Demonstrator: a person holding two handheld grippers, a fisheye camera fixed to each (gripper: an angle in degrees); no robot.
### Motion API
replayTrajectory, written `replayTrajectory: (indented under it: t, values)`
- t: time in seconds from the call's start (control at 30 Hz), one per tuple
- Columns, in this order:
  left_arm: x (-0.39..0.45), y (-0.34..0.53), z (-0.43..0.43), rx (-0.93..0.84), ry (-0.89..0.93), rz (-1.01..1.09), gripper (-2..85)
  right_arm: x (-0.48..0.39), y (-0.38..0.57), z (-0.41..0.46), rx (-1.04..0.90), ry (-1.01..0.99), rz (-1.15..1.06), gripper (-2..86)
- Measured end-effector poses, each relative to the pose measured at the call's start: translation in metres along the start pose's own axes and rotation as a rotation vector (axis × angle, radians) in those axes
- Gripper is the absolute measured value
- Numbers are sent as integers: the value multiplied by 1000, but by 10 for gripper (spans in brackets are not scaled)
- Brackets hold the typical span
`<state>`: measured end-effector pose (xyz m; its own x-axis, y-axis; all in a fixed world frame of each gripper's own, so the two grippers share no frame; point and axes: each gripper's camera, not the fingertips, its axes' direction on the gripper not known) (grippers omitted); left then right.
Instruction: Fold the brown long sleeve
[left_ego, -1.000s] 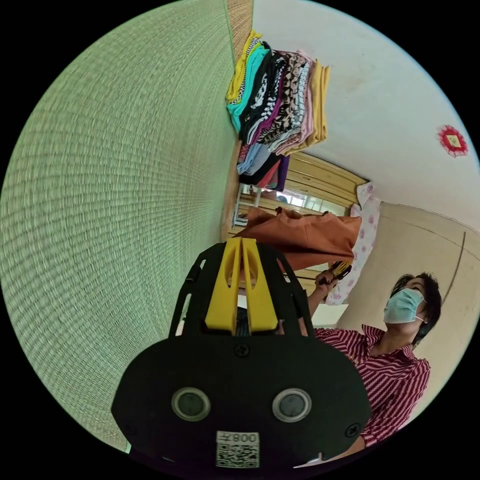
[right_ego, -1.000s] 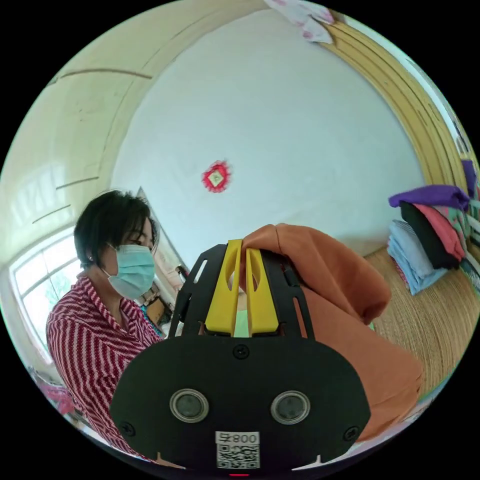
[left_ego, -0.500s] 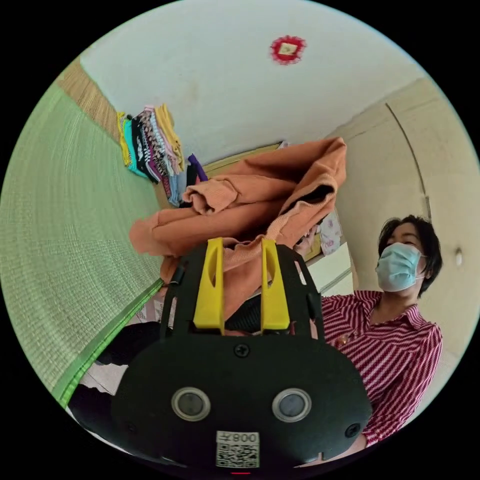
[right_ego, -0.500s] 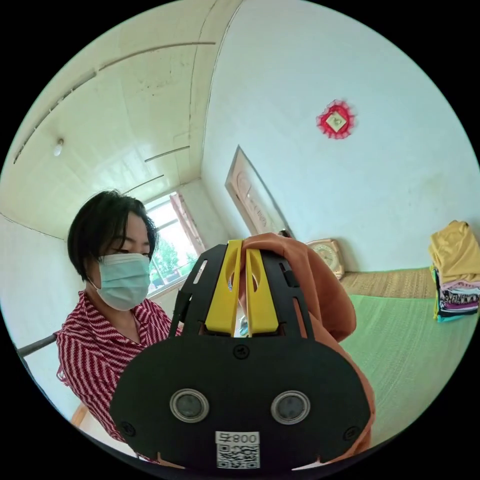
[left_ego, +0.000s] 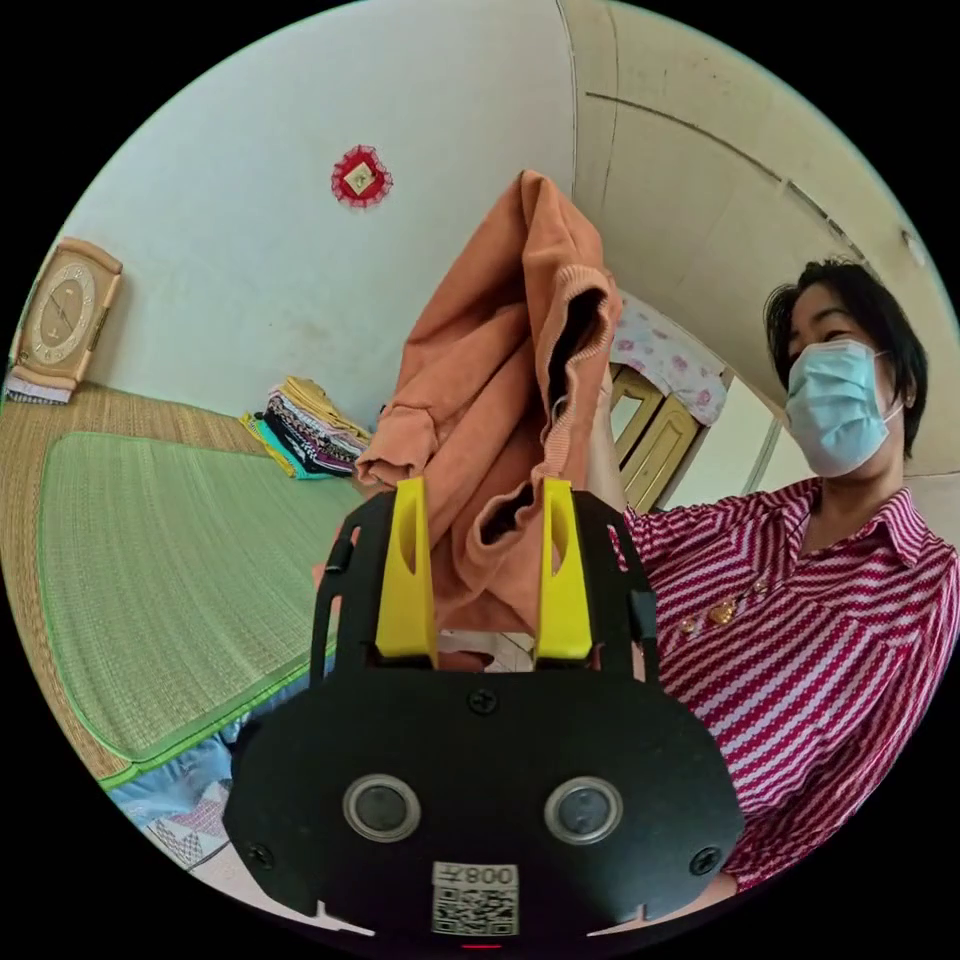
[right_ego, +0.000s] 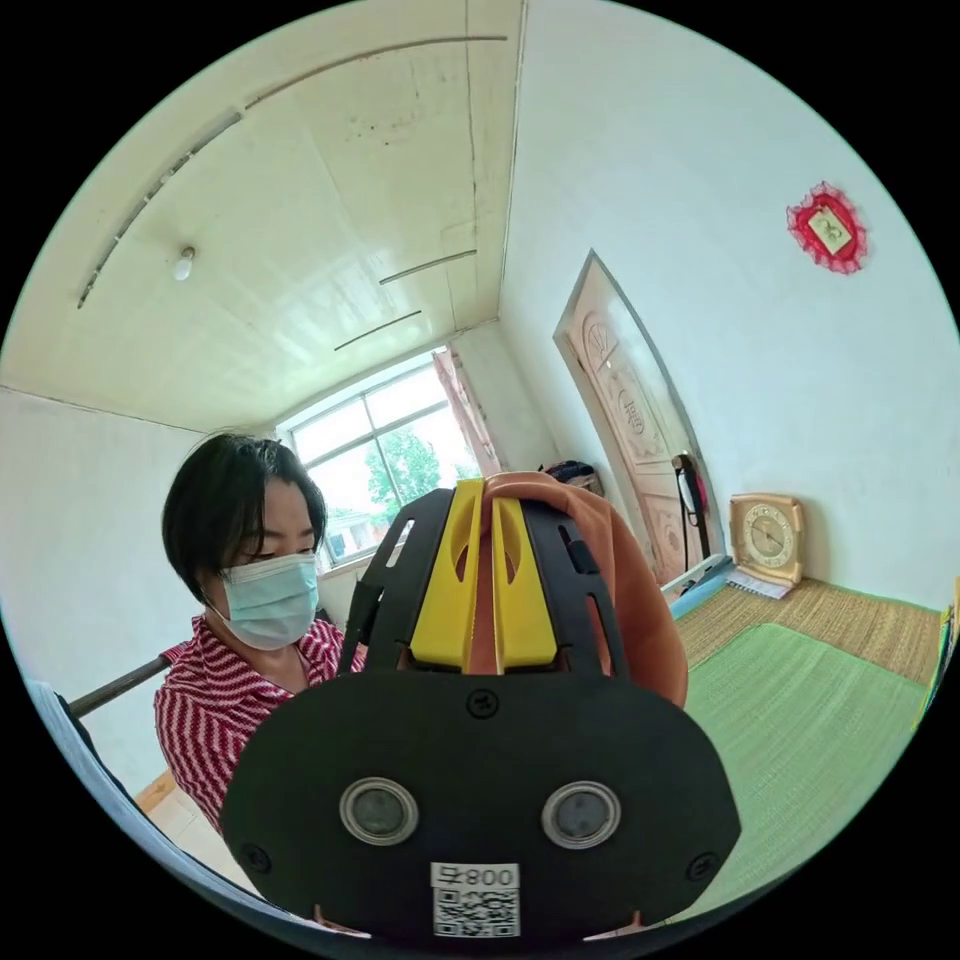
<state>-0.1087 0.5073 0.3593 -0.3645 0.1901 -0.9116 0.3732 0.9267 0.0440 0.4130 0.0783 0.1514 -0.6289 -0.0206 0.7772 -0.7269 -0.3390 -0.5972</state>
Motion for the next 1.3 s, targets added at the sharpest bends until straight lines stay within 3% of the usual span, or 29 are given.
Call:
replayTrajectory:
  t: [0.17, 0.37, 0.53, 0.67, 0.83, 1.13, 1.27, 1.3]
  values:
    - [23, 7, 56, -56, 134, -12, 31, 66, 16, -10, -31, -14, 85, 4]
    - [33, 6, 115, -69, 229, -89, 9, 187, 48, -20, -163, 133, 282, 15]
    - [25, 6, 144, -21, 252, -174, 5, 322, 126, -53, -254, 270, 557, 70]
    - [10, -7, 152, 25, 231, -212, 4, 333, 170, -104, -234, 343, 546, 71]
    - [-14, -31, 177, 54, 223, -260, 4, 276, 224, -158, -199, 499, 447, 86]
    - [-36, -66, 261, 44, 265, -304, 5, 310, 292, -110, -388, 667, 422, 152]
    - [-40, -76, 299, -1, 277, -300, 8, 350, 294, -114, -417, 735, 425, 121]
    - [-41, -78, 304, -14, 276, -299, 8, 363, 294, -117, -433, 717, 432, 76]
